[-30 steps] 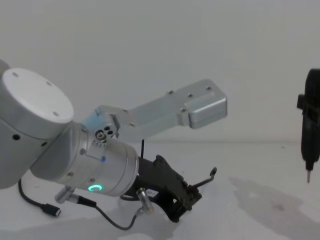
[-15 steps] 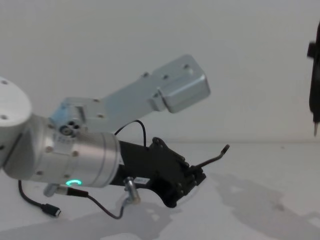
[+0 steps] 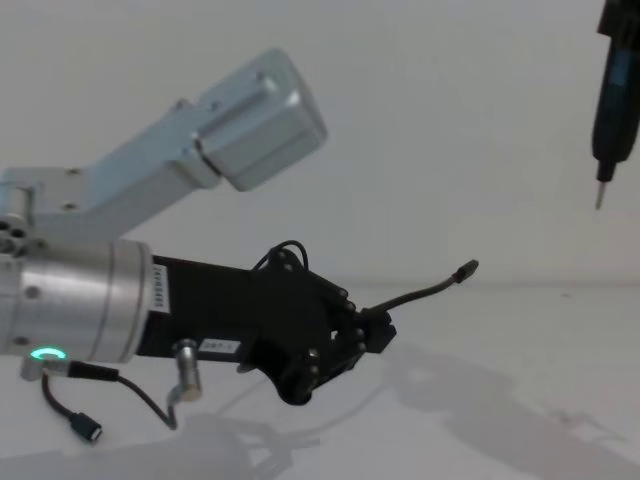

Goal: Pick up the data cable with the one hand.

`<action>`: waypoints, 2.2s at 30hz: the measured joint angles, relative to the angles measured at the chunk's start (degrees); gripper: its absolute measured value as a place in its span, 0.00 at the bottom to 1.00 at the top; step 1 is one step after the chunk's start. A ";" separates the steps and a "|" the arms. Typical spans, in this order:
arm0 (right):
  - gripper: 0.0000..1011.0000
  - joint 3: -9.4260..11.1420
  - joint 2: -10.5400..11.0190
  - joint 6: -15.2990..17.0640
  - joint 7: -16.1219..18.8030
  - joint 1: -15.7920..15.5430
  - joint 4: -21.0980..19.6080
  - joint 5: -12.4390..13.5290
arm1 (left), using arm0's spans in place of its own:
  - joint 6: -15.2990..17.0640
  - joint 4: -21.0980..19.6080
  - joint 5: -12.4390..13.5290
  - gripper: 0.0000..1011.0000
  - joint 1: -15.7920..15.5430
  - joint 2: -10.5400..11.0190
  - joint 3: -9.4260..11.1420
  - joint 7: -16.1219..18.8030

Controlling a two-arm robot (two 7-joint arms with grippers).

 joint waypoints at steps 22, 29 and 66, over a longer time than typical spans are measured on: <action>0.27 -1.99 -1.44 3.62 5.97 2.56 1.91 9.47 | -5.37 -2.23 -3.28 0.04 1.52 3.44 -1.53 -2.69; 0.27 -2.80 -1.15 4.54 6.58 3.61 2.35 10.33 | -5.85 -2.43 -3.57 0.04 1.65 3.72 -1.66 -2.92; 0.27 -6.80 1.11 6.22 6.48 9.14 7.96 8.78 | -6.45 -2.66 -3.93 0.04 1.81 4.13 -1.83 -3.20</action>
